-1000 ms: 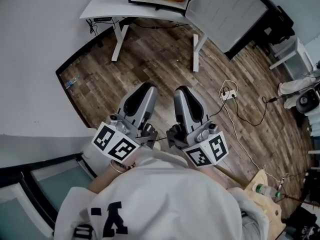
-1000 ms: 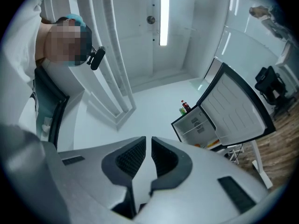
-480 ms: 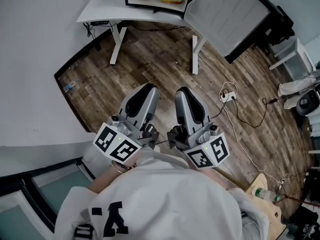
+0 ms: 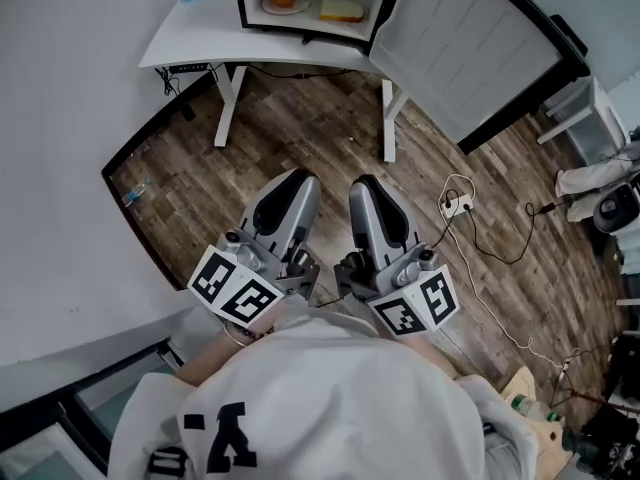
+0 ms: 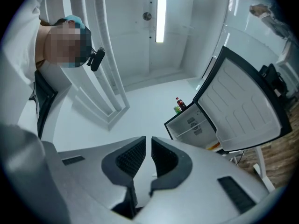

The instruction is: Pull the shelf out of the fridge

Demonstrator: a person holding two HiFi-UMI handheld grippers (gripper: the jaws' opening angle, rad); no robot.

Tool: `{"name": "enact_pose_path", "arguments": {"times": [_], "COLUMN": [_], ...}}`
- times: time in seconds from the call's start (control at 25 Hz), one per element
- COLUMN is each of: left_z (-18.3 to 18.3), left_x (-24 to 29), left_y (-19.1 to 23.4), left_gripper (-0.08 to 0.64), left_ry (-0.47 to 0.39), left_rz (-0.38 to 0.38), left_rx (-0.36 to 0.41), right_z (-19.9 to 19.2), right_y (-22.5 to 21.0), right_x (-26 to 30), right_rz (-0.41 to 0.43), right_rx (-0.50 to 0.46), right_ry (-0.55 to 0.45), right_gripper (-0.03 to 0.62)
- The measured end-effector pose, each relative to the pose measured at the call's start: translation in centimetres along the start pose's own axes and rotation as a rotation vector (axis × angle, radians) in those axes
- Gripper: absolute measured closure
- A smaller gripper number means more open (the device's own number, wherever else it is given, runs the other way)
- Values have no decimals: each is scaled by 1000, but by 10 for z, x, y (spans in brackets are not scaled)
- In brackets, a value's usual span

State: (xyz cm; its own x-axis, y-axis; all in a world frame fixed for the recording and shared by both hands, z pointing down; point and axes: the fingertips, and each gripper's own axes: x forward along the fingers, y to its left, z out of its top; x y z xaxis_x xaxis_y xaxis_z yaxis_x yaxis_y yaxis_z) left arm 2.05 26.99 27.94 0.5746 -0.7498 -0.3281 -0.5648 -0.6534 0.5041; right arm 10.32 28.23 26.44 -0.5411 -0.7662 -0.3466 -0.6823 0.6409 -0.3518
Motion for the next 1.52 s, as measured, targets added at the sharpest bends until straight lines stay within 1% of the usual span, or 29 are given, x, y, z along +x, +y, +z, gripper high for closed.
{"name": "enact_pose_path", "arguments": {"times": [0.48,0.68,0.84,0.96,1.08,1.24,1.36,1.52], "left_z": [45,64,71,70,74,80,87,88], "left_x": [83,103,111,112,113,113,112,111], "left_y": [89,125,149,157,162,165,168,172], "left_gripper": [511,511,511,511,511,511,511,511], "left_ry": [38,45,42,42,27,14,3,11], "left_rz": [-51,-62,-53,-42,-31,-21,-19,-21], "left_rx": [6,11,1,-16,-20,-12,6,16], "right_z": [-10,-20,-31,-33,-33,-35,-35,-38], "right_y": [-51,-63,-70,-76,-77,-74,-68,-70], "right_x": [117,160,179,183,189,197,203,205], "right_rz": [-50,-63,-77,-88,-74,-47,-28,-43], "right_rx": [-6,-5,1,4,11,23,14,15], "right_ry": [-20,-30,-17,-13,-7,1,0,-8], "right_gripper": [535,535,535,535,535,535,535,535]}}
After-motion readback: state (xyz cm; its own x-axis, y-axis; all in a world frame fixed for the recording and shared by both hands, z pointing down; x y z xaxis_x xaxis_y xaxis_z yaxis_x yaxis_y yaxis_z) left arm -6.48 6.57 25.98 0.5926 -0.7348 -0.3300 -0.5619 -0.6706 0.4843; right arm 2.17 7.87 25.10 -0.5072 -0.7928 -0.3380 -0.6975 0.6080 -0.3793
